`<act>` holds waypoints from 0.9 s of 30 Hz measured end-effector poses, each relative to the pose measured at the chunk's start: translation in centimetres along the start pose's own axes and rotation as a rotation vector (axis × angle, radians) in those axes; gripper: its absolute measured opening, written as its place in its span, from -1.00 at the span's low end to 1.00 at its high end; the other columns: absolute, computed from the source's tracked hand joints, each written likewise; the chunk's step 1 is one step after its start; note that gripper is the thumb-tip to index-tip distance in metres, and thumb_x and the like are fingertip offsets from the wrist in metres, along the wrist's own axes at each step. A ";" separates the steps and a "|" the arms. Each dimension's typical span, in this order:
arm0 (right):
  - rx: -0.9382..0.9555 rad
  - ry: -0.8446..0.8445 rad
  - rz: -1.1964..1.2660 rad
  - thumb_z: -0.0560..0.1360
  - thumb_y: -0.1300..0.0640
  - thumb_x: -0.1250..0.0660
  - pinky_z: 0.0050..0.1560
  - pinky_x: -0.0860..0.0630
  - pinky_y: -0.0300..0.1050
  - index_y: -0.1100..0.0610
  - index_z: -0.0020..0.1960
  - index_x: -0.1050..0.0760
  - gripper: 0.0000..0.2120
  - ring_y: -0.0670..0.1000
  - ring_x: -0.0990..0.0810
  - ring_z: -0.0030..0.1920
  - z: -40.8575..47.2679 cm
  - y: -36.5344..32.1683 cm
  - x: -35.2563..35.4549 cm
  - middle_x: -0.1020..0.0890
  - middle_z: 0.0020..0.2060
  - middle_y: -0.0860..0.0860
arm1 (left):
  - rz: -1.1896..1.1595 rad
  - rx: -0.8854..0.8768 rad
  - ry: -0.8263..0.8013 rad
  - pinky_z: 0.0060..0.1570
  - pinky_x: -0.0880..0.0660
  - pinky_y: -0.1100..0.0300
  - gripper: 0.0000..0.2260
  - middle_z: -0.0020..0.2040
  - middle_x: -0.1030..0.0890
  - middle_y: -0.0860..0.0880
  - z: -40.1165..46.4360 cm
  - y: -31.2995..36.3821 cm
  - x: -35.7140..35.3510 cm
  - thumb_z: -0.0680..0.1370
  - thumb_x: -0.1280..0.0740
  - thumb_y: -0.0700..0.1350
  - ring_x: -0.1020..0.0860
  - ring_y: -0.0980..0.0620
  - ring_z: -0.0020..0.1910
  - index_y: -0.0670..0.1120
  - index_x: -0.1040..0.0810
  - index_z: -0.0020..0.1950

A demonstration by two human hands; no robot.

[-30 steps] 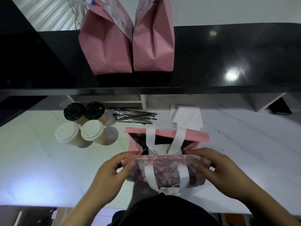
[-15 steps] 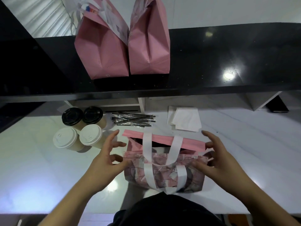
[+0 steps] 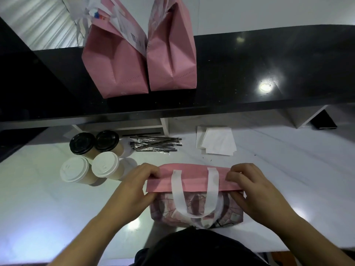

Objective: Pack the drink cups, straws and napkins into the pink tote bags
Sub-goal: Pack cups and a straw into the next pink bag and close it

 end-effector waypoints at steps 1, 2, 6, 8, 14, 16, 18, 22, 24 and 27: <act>0.020 0.017 -0.020 0.40 0.23 -0.58 -0.13 -0.54 -0.16 0.02 0.17 -0.49 -0.57 0.03 -0.50 0.08 -0.1 -0.1 0.1 -0.50 0.13 0.00 | 0.035 -0.044 0.000 0.06 -0.40 0.42 -0.57 0.10 -0.52 0.28 -0.2 0.1 -0.2 0.48 -0.50 -0.29 -0.53 0.20 0.12 0.21 -0.45 0.06; 0.034 0.031 -0.025 0.42 0.25 -0.55 -0.18 -0.56 -0.08 0.03 0.16 -0.51 -0.62 0.06 -0.51 0.05 -0.2 -0.2 0.1 -0.50 0.12 0.01 | 0.072 -0.082 0.001 0.06 -0.39 0.40 -0.58 0.11 -0.50 0.28 -0.3 0.2 -0.4 0.45 -0.50 -0.32 -0.51 0.22 0.10 0.16 -0.46 0.04; 0.085 0.044 -0.004 0.54 0.12 -0.43 -0.05 -0.52 -0.09 0.07 0.10 -0.54 -0.84 0.09 -0.53 0.05 -0.2 -0.5 0.3 -0.51 0.09 -0.01 | 0.133 -0.159 -0.006 0.10 -0.48 0.11 -0.83 0.19 -0.52 0.26 -0.7 0.1 -0.4 0.50 -0.50 -0.08 -0.50 0.22 0.16 0.11 -0.56 -0.02; 0.098 0.040 0.020 0.58 0.01 -0.38 0.04 -0.46 -0.16 0.07 0.06 -0.54 -0.85 0.05 -0.51 0.06 -0.2 -0.6 0.4 -0.53 0.07 -0.03 | 0.147 -0.193 -0.012 0.12 -0.48 0.08 -0.94 0.20 -0.52 0.29 -0.9 0.3 -0.3 0.55 -0.42 0.06 -0.45 0.31 0.20 0.13 -0.61 -0.01; 0.045 0.027 0.059 0.65 0.00 -0.23 0.03 -0.35 -0.26 0.04 0.09 -0.49 -0.87 -0.01 -0.48 -0.01 0.4 -0.6 0.8 -0.51 -0.02 -0.11 | 0.204 -0.224 0.005 0.08 -0.42 0.07 -0.72 0.16 -0.53 0.25 -0.8 0.8 -0.5 0.57 -0.33 -0.13 -0.52 0.15 0.14 0.22 -0.60 0.18; 0.059 -0.002 0.012 0.65 0.04 -0.24 0.00 -0.41 -0.21 0.05 0.11 -0.59 -0.82 0.02 -0.50 -0.02 0.7 -0.7 0.9 -0.55 -0.03 -0.08 | 0.225 -0.231 -0.013 0.09 -0.41 0.08 -0.69 0.18 -0.53 0.26 -0.5 1.1 -0.6 0.57 -0.33 -0.15 -0.53 0.12 0.13 0.23 -0.58 0.21; 0.056 -0.032 -0.045 0.61 0.06 -0.30 -0.05 -0.47 -0.18 0.05 0.14 -0.65 -0.80 0.02 -0.51 -0.02 1.0 -0.8 1.2 -0.58 -0.04 -0.05 | 0.236 -0.230 -0.041 0.10 -0.45 0.07 -0.65 0.20 -0.56 0.28 -0.3 1.5 -0.5 0.56 -0.36 -0.18 -0.54 0.11 0.15 0.24 -0.56 0.22; 0.065 -0.140 -0.095 0.54 0.10 -0.41 -0.08 -0.52 -0.12 0.01 0.16 -0.64 -0.80 0.02 -0.51 -0.03 1.7 -1.7 1.1 -0.57 -0.01 -0.07 | 0.224 -0.210 -0.113 0.10 -0.37 0.18 -0.54 0.13 -0.65 0.24 0.4 2.4 -0.6 0.47 -0.40 -0.26 -0.55 0.14 0.10 0.19 -0.56 0.26; 0.083 -0.185 -0.112 0.55 0.01 -0.36 -0.06 -0.52 -0.12 -0.01 0.14 -0.63 -0.80 0.01 -0.52 -0.01 2.4 -2.3 1.0 -0.59 0.02 -0.09 | 0.232 -0.169 -0.138 0.00 -0.35 0.26 -0.64 -0.01 -0.67 0.17 1.0 2.8 -0.7 0.47 -0.41 -0.18 -0.56 0.10 0.01 0.16 -0.56 0.20; 0.125 -0.207 -0.116 0.57 -0.06 -0.32 -0.09 -0.52 -0.08 -0.01 0.12 -0.64 -0.79 0.03 -0.56 -0.05 3.9 -3.6 1.0 -0.62 -0.02 -0.07 | 0.271 -0.093 -0.153 -0.04 -0.46 0.21 -0.69 0.02 -0.70 0.09 2.3 3.6 -1.3 0.50 -0.43 -0.12 -0.62 -0.02 0.02 0.09 -0.67 0.23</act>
Point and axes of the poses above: each hand's wrist, its own z-axis towards the middle knuckle, its own x-axis out of the back of the hand, y = z × x, the point moved 5 cm from there along z, towards the middle knuckle
